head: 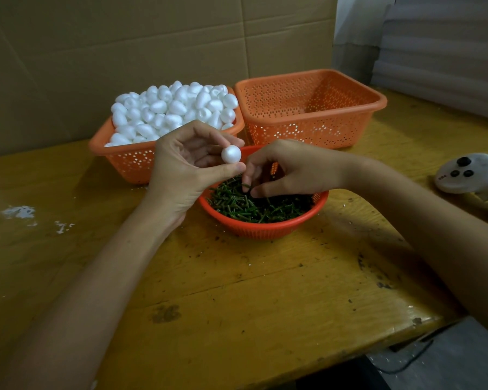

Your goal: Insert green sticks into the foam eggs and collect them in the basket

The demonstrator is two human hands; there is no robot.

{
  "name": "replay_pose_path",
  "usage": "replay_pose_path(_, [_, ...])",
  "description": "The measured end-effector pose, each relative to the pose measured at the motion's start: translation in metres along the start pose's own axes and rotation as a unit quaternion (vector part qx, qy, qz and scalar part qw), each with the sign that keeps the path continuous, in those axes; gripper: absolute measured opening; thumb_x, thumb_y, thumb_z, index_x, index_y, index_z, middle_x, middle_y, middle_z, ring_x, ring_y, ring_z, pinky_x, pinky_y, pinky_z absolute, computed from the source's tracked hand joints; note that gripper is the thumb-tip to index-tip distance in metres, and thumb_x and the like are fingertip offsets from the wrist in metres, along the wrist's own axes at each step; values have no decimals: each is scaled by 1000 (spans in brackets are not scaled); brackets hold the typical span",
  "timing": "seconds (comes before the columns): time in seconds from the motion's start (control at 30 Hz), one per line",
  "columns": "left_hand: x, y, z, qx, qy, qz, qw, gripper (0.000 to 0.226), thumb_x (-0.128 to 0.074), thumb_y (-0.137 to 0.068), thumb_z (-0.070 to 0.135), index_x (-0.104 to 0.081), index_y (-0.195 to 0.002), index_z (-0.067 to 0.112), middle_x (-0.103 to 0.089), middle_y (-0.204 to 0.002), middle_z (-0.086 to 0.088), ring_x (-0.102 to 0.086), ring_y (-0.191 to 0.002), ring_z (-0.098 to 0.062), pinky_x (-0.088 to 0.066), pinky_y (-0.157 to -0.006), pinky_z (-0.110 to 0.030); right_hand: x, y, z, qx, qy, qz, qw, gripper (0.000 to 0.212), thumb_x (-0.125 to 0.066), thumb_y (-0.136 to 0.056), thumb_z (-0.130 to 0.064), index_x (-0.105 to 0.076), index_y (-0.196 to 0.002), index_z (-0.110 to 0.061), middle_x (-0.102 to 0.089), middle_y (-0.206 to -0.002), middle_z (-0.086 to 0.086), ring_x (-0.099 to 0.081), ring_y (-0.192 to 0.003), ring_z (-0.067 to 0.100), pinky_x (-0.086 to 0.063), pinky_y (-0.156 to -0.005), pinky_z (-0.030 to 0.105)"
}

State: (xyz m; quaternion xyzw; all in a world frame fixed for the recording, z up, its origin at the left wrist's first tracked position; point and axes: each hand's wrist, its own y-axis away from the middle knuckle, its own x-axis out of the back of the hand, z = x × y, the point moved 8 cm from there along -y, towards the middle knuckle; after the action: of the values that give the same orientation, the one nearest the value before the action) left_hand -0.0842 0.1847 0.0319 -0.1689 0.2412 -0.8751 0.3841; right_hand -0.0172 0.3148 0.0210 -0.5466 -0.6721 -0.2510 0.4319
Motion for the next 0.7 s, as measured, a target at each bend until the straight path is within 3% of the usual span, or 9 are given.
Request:
replay_pose_path(0.2, [0, -1, -1, -7, 1, -9, 1000, 37, -89, -70, -9, -65, -92, 9, -80, -101, -6, -76, -104, -23, -59, -88, -29, 0, 0, -1, -4, 5, -3, 1000, 15, -76, -94, -15, -75, -108, -15, -75, -100, -14, -69, -94, 3, -53, -93, 31])
replay_pose_path(0.5, [-4, -1, -3, -7, -24, -32, 999, 36, -89, -71, -11, -68, -92, 9, -80, -103, -8, -77, -101, -25, -62, -87, -33, 0, 0, -1, 1, 4, 2, 1000, 16, -76, -93, -12, -75, -109, -12, -74, -102, -12, -69, -95, 2, -50, -88, 17])
replay_pose_path(0.7, [-4, 0, -5, 5, -28, -30, 999, 34, -87, -72, -14, -71, -93, 7, -80, -104, -9, -76, -98, -25, -60, -84, -35, 1, 1, -3, 3, 8, 1, 1000, 16, -76, -93, -13, -75, -110, -12, -74, -103, -12, -69, -97, 3, -51, -91, 22])
